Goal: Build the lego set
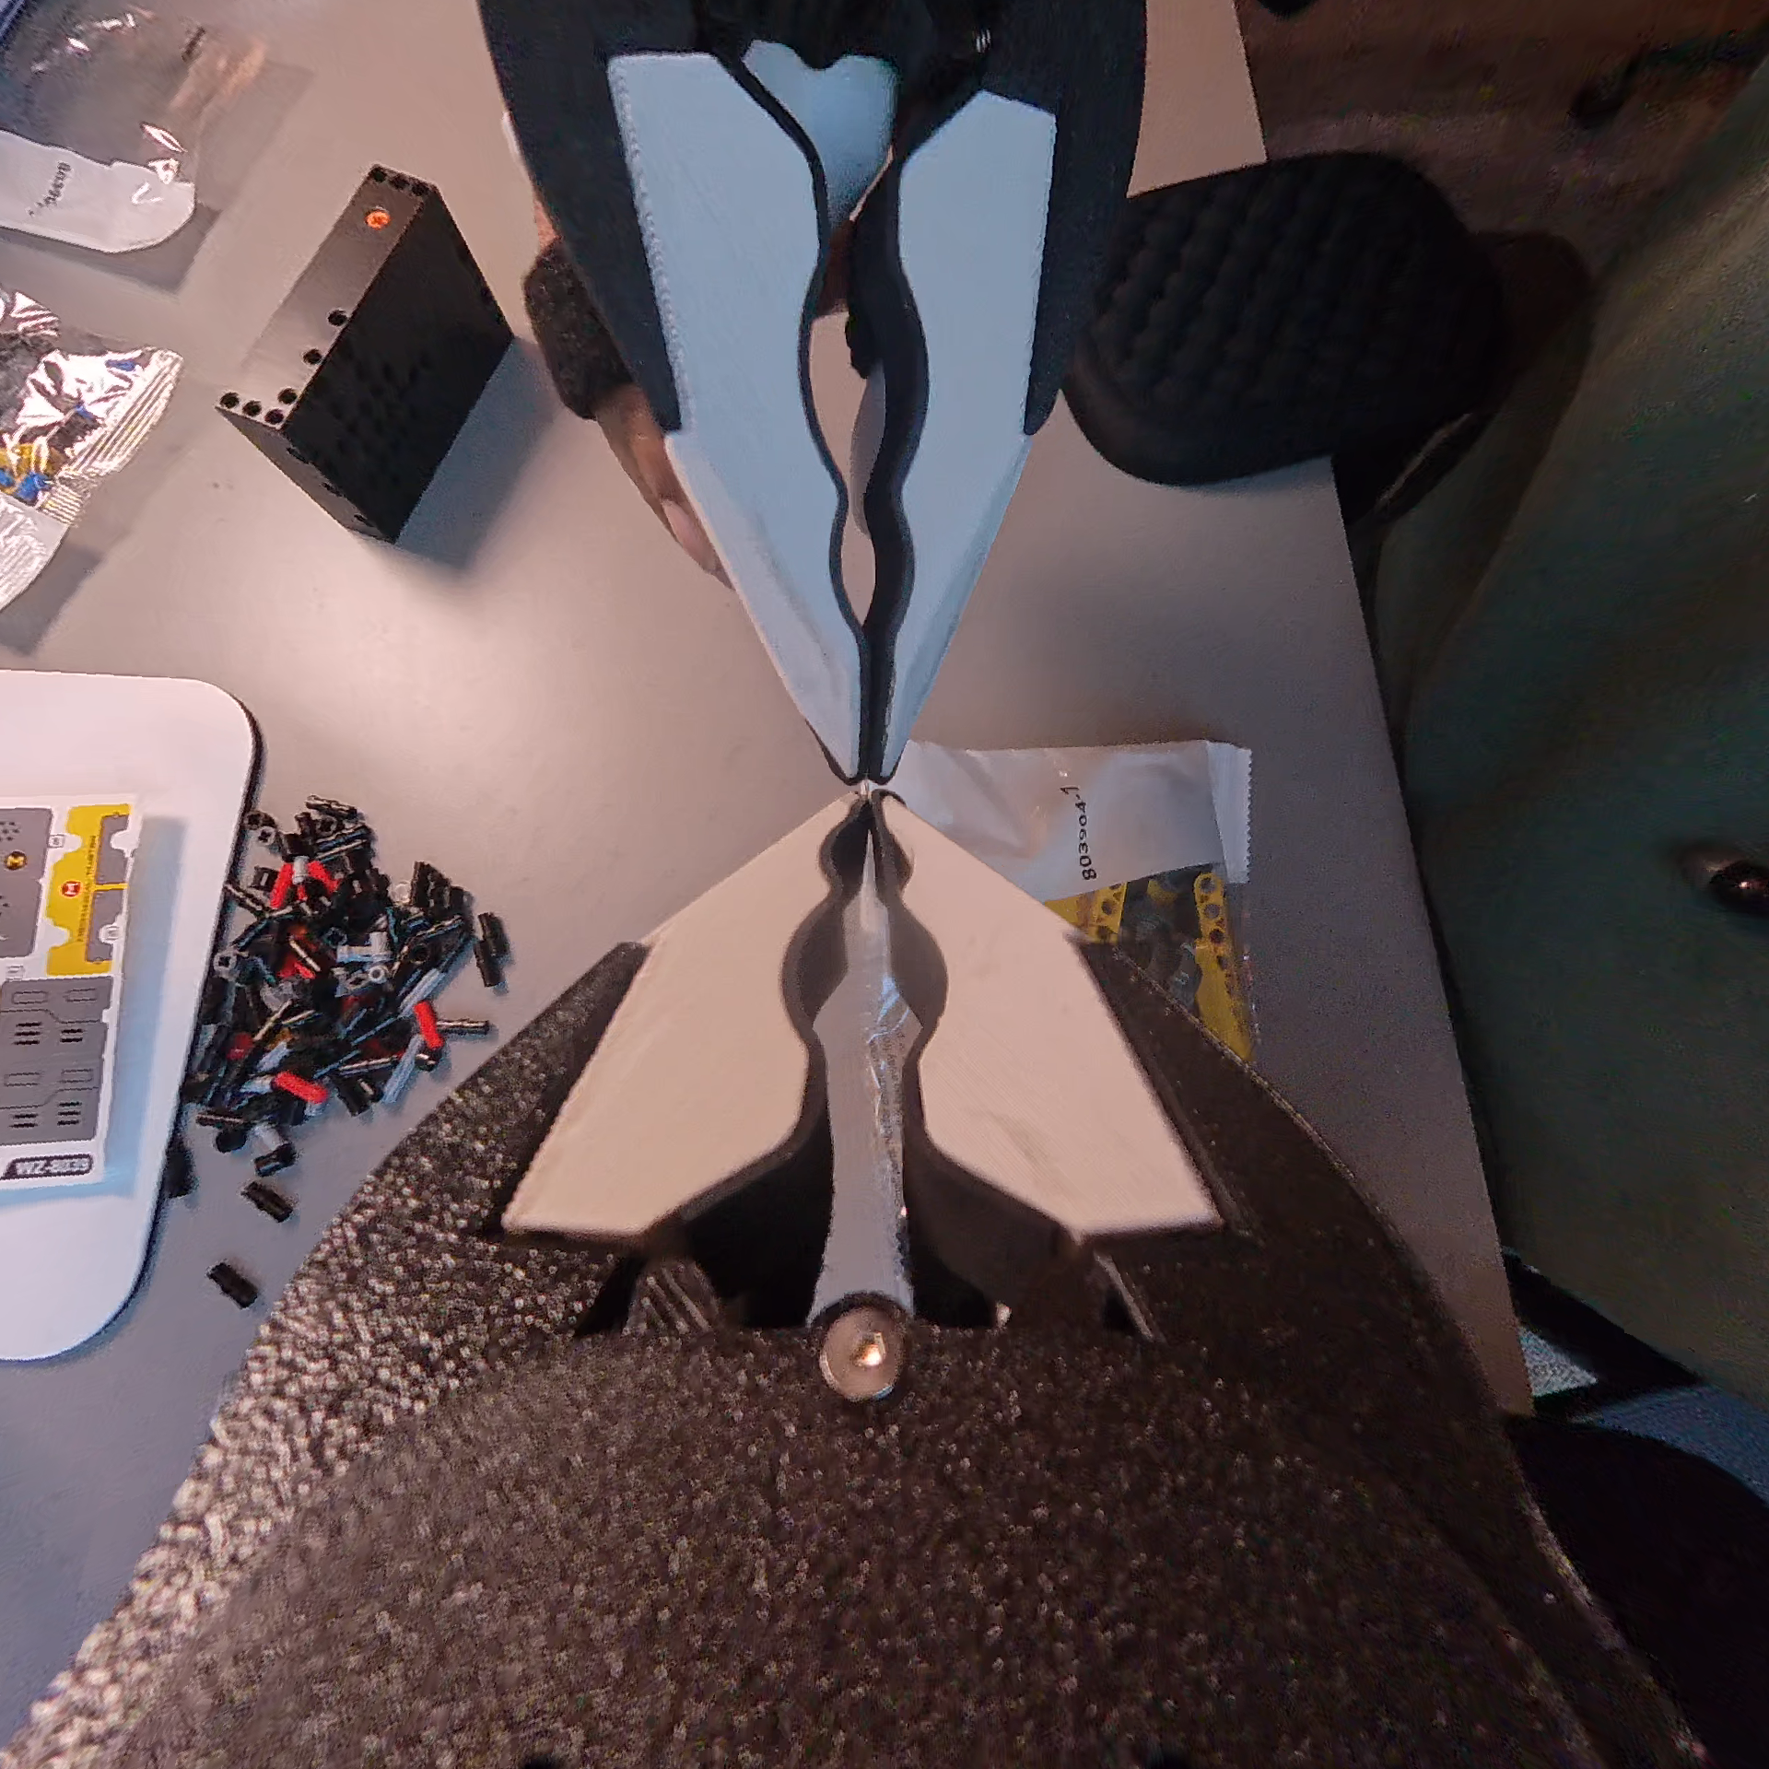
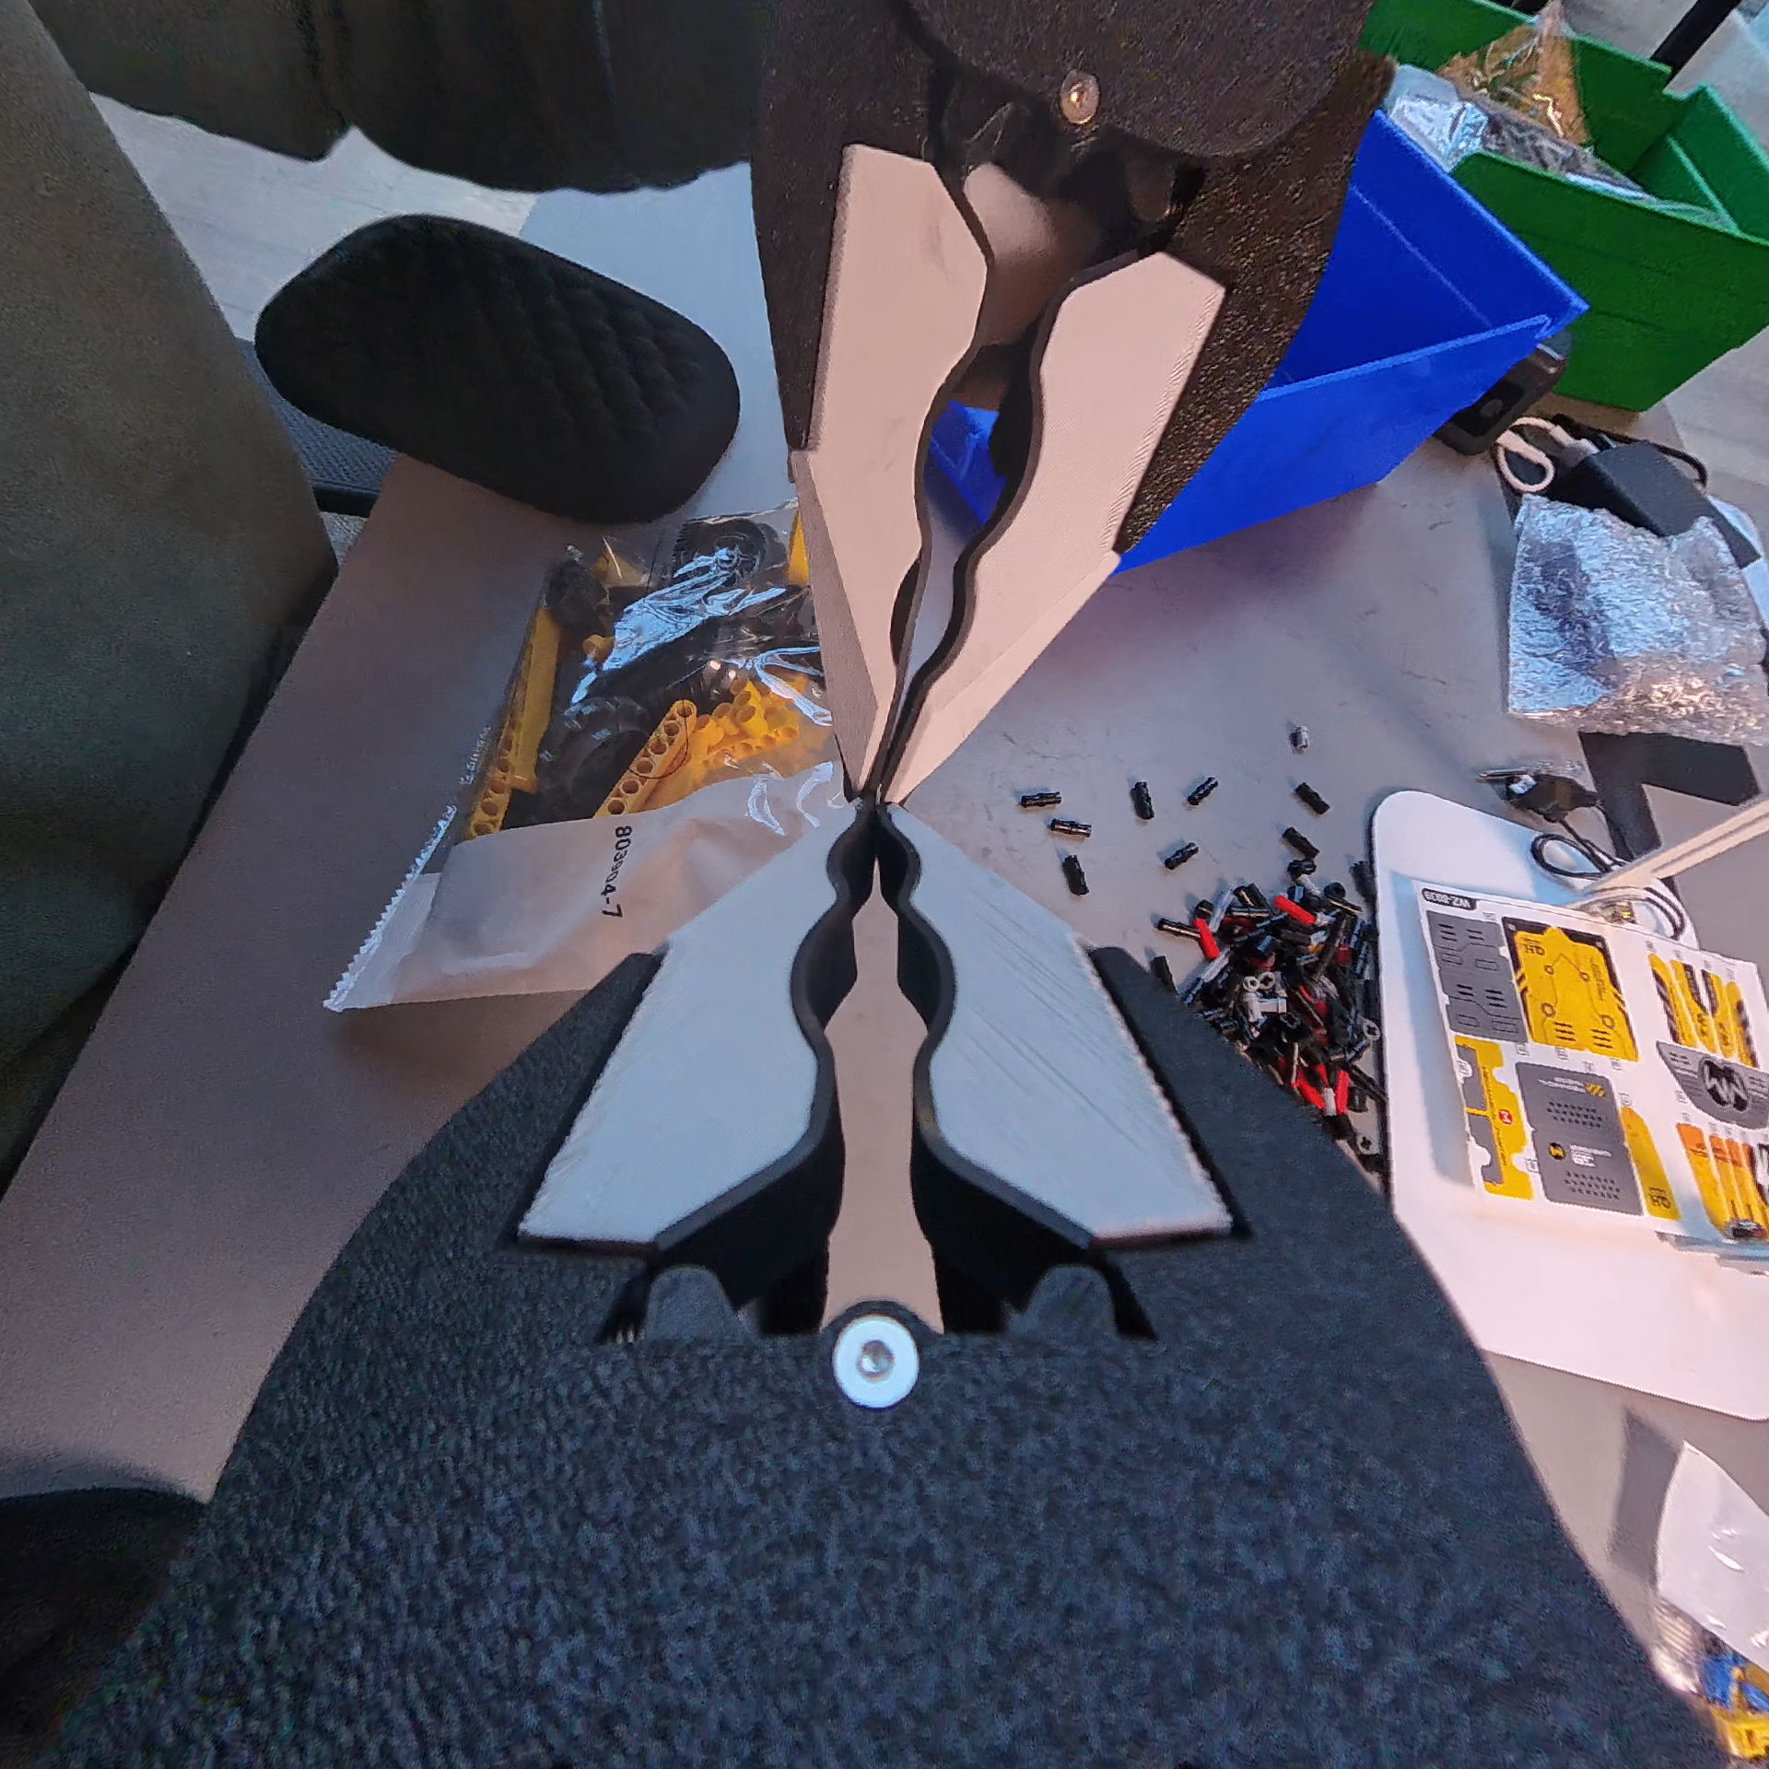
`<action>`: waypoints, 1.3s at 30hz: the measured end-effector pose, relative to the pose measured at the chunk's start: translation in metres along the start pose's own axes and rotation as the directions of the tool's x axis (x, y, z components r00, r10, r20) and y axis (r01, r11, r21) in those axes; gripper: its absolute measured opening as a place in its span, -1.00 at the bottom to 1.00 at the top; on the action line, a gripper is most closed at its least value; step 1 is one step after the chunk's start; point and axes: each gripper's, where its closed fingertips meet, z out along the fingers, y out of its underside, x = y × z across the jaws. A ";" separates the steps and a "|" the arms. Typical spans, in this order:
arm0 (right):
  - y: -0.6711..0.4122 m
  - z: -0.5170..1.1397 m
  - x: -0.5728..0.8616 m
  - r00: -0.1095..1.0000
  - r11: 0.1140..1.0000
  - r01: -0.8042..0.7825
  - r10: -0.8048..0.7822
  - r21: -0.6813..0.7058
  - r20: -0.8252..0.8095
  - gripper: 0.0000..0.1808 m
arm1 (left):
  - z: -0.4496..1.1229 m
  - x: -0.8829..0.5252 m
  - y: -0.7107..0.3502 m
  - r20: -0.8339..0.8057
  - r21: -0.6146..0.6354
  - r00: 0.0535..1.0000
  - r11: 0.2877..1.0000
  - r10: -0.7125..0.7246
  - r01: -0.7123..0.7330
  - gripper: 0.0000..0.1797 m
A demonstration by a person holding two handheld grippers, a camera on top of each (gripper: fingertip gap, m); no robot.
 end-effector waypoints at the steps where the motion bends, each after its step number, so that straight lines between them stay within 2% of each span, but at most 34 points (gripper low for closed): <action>1: -0.001 0.000 0.001 1.000 1.000 0.001 -0.001 0.002 0.001 -1.00 | -0.001 0.000 0.000 0.002 -0.020 1.000 1.000 0.015 -0.015 -1.00; 6: -0.001 0.000 0.002 1.000 1.000 0.001 -0.001 0.011 -0.007 -1.00 | -0.001 -0.002 -0.001 -0.021 0.004 1.000 1.000 0.000 0.000 -1.00; 10: 0.000 0.000 0.003 1.000 1.000 0.011 -0.010 0.018 -0.029 -1.00 | -0.002 -0.003 -0.003 -0.069 0.073 0.993 0.992 -0.094 0.099 -1.00; 14: -0.004 0.002 0.006 0.975 0.985 0.172 -0.171 -0.006 -0.139 -1.00 | -0.006 -0.004 -0.002 -0.171 0.127 0.962 0.964 -0.213 0.236 -1.00; 17: -0.003 0.004 0.005 0.884 0.914 0.396 -0.406 -0.090 -0.231 -1.00 | -0.006 -0.003 0.000 -0.251 0.144 0.926 0.935 -0.281 0.323 -1.00; 20: 0.001 0.007 0.001 0.785 0.823 0.539 -0.568 -0.179 -0.248 -1.00 | -0.001 -0.001 0.004 -0.279 0.130 0.909 0.925 -0.311 0.356 -1.00; 26: 0.015 0.012 -0.004 0.649 0.683 0.666 -0.729 -0.300 -0.218 -1.00 | 0.013 -0.007 0.011 -0.263 0.108 0.900 0.916 -0.348 0.386 -1.00; 28: 0.020 0.022 -0.035 0.677 0.681 0.695 -0.728 -0.230 -0.110 -1.00 | 0.009 -0.036 0.024 -0.153 0.125 0.902 0.897 -0.404 0.423 -1.00; 30: 0.029 0.025 -0.041 0.597 0.595 0.747 -0.797 -0.298 -0.093 -1.00 | 0.003 -0.032 0.030 -0.146 0.111 0.917 0.915 -0.371 0.388 -1.00; 31: 0.026 0.018 -0.031 0.636 0.642 0.705 -0.760 -0.300 -0.133 -1.00 | 0.006 -0.022 0.033 -0.144 0.075 0.930 0.933 -0.338 0.351 -1.00; 33: 0.018 0.002 -0.015 0.732 0.752 0.606 -0.655 -0.260 -0.186 -1.00 | 0.007 -0.014 0.029 -0.162 0.083 0.929 0.934 -0.333 0.349 -1.00; 39: 0.004 0.001 -0.015 0.839 0.867 0.487 -0.499 -0.108 -0.217 -1.00 | -0.006 -0.013 0.013 -0.180 0.183 0.938 0.927 -0.297 0.328 -0.97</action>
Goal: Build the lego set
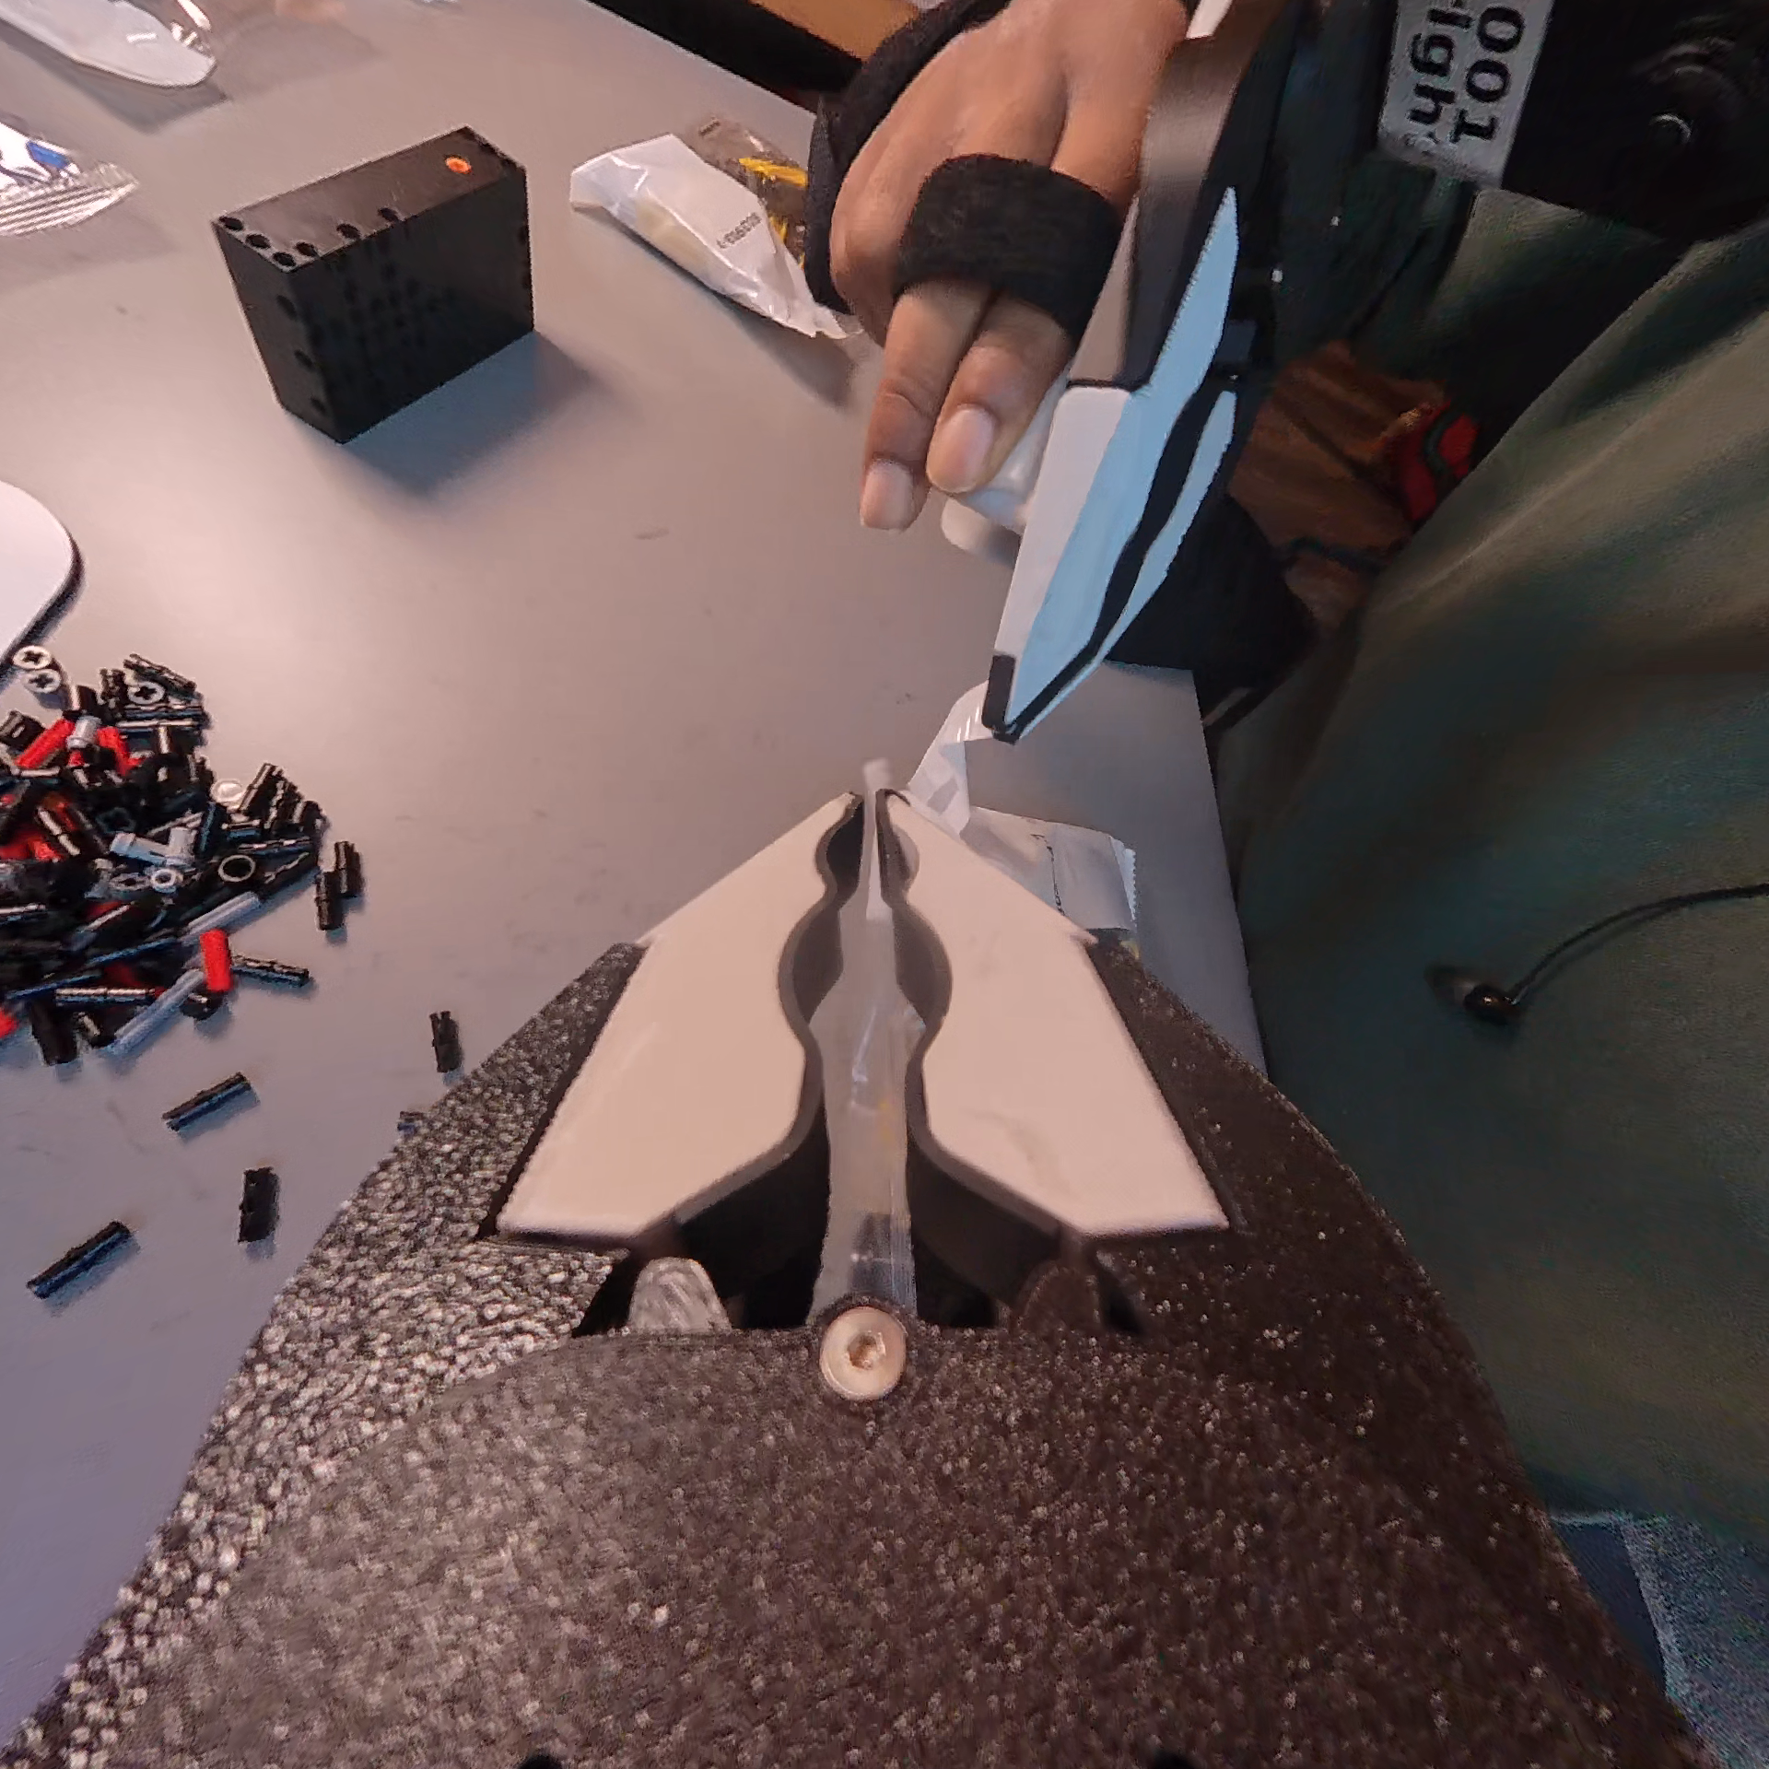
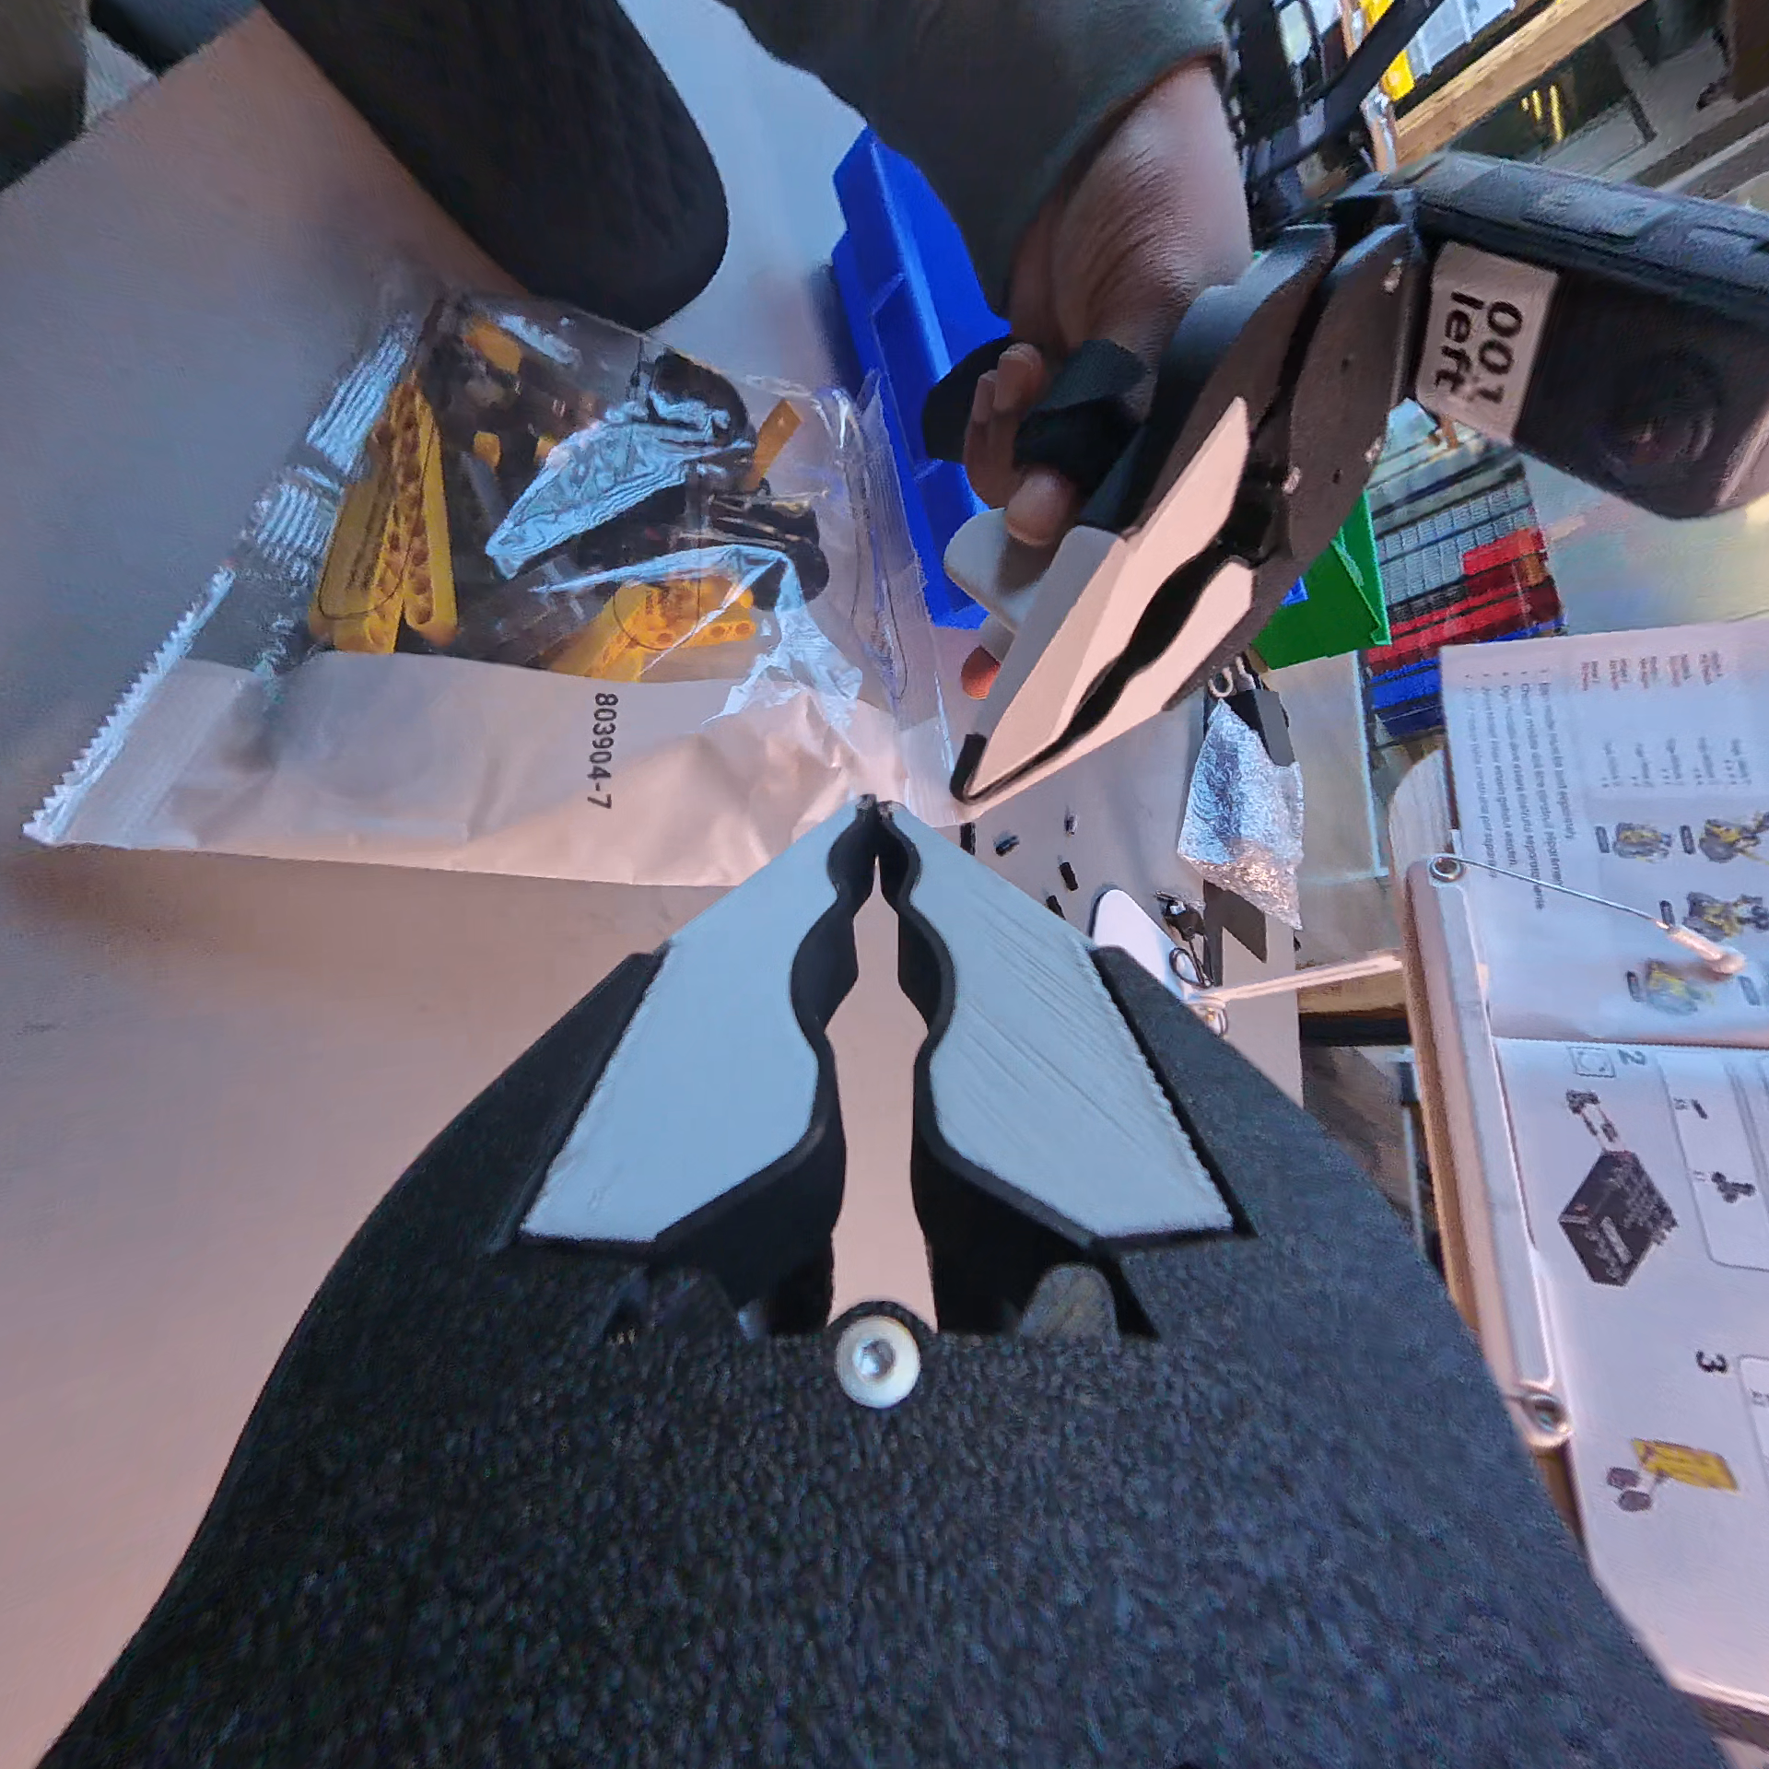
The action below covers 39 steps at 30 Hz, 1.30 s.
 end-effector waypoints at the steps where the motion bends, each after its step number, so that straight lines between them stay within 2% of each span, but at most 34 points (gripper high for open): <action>1: -0.002 -0.002 0.003 1.000 0.999 -0.028 0.029 0.019 -0.006 -1.00 | -0.002 0.004 -0.001 -0.022 0.013 1.000 1.000 0.006 -0.006 -0.89; 6: -0.011 -0.013 0.017 0.995 0.991 -0.098 0.099 0.096 -0.004 -1.00 | -0.009 0.021 -0.004 -0.174 0.029 0.984 0.999 0.030 -0.025 -0.23; 8: -0.015 -0.014 0.020 0.995 0.987 -0.102 0.102 0.121 0.008 -1.00 | -0.004 0.025 0.000 -0.241 -0.022 0.969 0.998 0.046 -0.053 -0.06; 10: -0.020 -0.014 0.023 0.994 0.984 -0.106 0.105 0.145 0.016 -1.00 | 0.006 0.027 0.006 -0.305 -0.092 0.951 0.993 0.045 -0.076 -0.02; 12: -0.026 -0.017 0.026 0.994 0.979 -0.107 0.105 0.171 0.024 -1.00 | 0.018 0.027 0.008 -0.341 -0.127 0.938 0.985 0.064 -0.113 -0.07; 14: -0.034 -0.022 0.029 0.994 0.974 -0.105 0.103 0.199 0.024 -1.00 | 0.026 0.034 0.006 -0.409 -0.140 0.910 0.981 0.065 -0.132 -0.34; 16: -0.035 -0.027 0.030 0.996 0.976 -0.095 0.092 0.197 0.021 -1.00 | 0.026 0.044 0.005 -0.479 -0.144 0.875 0.977 0.069 -0.156 -0.73; 17: -0.033 -0.030 0.031 0.996 0.979 -0.090 0.089 0.185 0.010 -1.00 | 0.026 0.046 0.001 -0.483 -0.122 0.871 0.978 0.092 -0.170 -0.86; 19: -0.030 -0.039 0.034 0.992 0.974 -0.122 0.125 0.189 -0.006 -1.00 | 0.024 0.043 -0.007 -0.428 -0.075 0.893 0.980 0.137 -0.186 -0.97; 24: -0.024 -0.056 0.042 0.948 0.917 -0.307 0.319 0.255 -0.003 -1.00 | 0.012 0.049 -0.019 -0.275 0.008 0.938 0.976 0.212 -0.219 -1.00; 29: -0.030 -0.063 0.028 0.864 0.793 -0.502 0.477 0.345 0.160 -1.00 | -0.008 0.058 -0.025 -0.100 0.125 0.950 0.951 0.296 -0.283 -1.00; 36: -0.043 -0.075 0.023 0.822 0.716 -0.568 0.521 0.406 0.231 -1.00 | -0.021 0.073 -0.032 0.034 0.187 0.938 0.920 0.344 -0.344 -1.00; 39: -0.041 -0.103 0.036 0.783 0.638 -0.610 0.576 0.470 0.235 -1.00 | -0.043 0.070 -0.038 0.108 0.232 0.932 0.903 0.345 -0.361 -1.00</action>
